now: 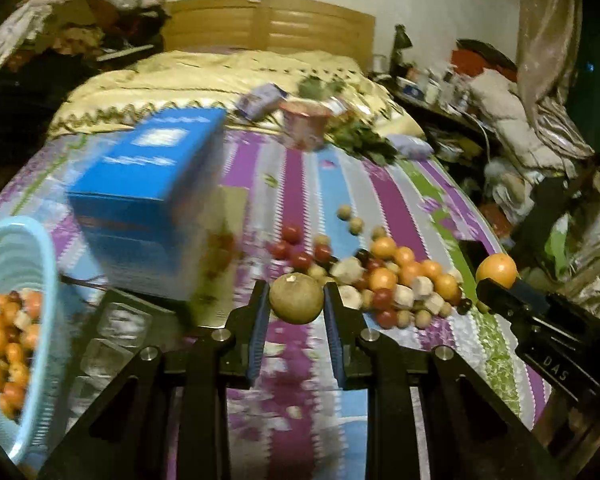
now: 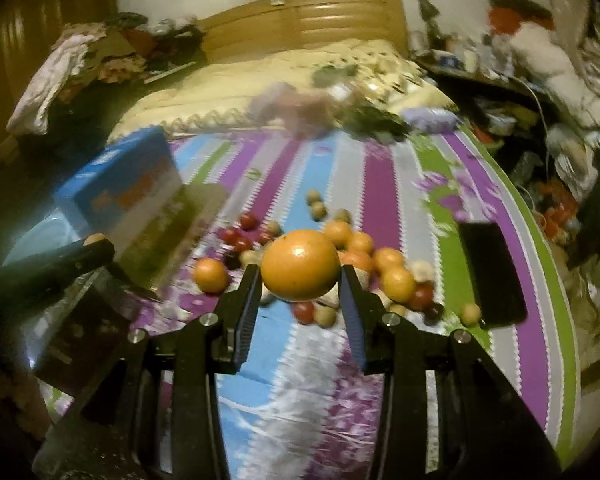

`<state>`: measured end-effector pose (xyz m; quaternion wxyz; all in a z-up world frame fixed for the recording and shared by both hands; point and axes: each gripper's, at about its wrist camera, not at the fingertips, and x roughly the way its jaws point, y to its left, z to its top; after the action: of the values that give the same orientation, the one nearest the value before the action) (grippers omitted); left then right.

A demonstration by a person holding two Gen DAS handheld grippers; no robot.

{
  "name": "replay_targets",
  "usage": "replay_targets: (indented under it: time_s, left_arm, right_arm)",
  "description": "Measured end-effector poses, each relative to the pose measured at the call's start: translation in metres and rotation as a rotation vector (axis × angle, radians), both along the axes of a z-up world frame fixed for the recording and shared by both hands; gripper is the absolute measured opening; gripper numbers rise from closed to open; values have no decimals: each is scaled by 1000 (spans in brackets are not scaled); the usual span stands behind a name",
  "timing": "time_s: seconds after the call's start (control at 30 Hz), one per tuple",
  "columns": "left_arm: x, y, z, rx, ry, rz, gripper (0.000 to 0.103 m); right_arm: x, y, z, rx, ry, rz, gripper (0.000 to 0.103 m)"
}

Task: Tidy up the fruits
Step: 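Grasp a brown round fruit with the left tool while the right tool grasps a large orange, then carry the brown fruit and the large orange over the light-blue basket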

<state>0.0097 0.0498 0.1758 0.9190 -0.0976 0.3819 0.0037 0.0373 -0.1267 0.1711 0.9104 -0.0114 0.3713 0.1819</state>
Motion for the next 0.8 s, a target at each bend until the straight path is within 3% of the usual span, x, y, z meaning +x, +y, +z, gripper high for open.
replay_targets:
  time_s: [0.53, 0.8]
  left_arm:
    - [-69, 116, 46, -19, -80, 190, 27]
    - [-96, 164, 53, -37, -86, 267, 27]
  right_arm:
    - [-23, 107, 42, -35, -58, 194, 40]
    - [-36, 151, 54, -49, -75, 268, 40]
